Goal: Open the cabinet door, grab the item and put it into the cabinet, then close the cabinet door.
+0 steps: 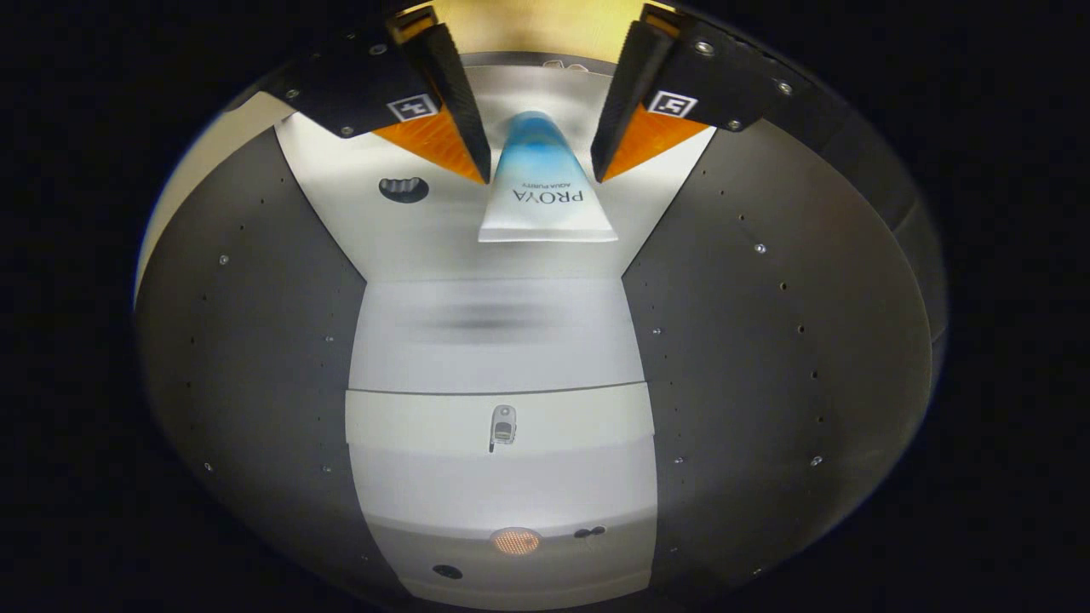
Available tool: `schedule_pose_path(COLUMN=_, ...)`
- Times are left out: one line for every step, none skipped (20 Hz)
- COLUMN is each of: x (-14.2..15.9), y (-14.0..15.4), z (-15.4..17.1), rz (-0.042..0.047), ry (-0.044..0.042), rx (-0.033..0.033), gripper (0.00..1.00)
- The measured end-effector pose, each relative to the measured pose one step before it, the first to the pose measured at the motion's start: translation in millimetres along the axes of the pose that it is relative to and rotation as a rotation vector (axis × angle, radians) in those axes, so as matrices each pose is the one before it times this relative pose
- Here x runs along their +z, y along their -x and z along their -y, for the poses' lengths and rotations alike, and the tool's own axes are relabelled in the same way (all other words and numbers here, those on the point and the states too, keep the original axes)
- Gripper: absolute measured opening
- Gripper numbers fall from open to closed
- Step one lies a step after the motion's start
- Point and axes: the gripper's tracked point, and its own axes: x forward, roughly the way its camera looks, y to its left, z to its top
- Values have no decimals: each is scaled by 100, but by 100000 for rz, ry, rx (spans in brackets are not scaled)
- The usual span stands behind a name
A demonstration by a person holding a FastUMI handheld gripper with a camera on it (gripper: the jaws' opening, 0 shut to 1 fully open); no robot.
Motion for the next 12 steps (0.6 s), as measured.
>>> schedule_pose_path(x=160, y=370, z=-99, rz=1495, ry=-398, rx=88, gripper=82)
schedule_pose_path(x=222, y=498, z=6, rz=1743, ry=-307, rx=-290, gripper=86)
schedule_pose_path(x=219, y=639, z=-45, rz=1674, ry=-409, rx=-110, gripper=89)
schedule_pose_path(x=157, y=745, z=-219, rz=1797, ry=-612, rx=517, gripper=91)
schedule_pose_path(x=183, y=862, z=-176, rz=2335, ry=-286, rx=440, gripper=94)
schedule_pose_path(x=119, y=860, z=-171, rz=2452, ry=340, rx=291, gripper=94)
schedule_pose_path(x=-25, y=1069, z=-86, rz=2148, ry=737, rx=98, gripper=94)
schedule_pose_path(x=-35, y=1058, z=-196, rz=2100, ry=1046, rx=107, gripper=94)
schedule_pose_path(x=-33, y=1060, z=-162, rz=2107, ry=1157, rx=-308, gripper=94)
schedule_pose_path(x=42, y=1100, z=-151, rz=2506, ry=886, rx=-512, gripper=94)
schedule_pose_path(x=151, y=1201, z=-284, rz=2470, ry=725, rx=51, gripper=94)
schedule_pose_path(x=79, y=1248, z=-314, rz=2285, ry=438, rx=-5, gripper=94)
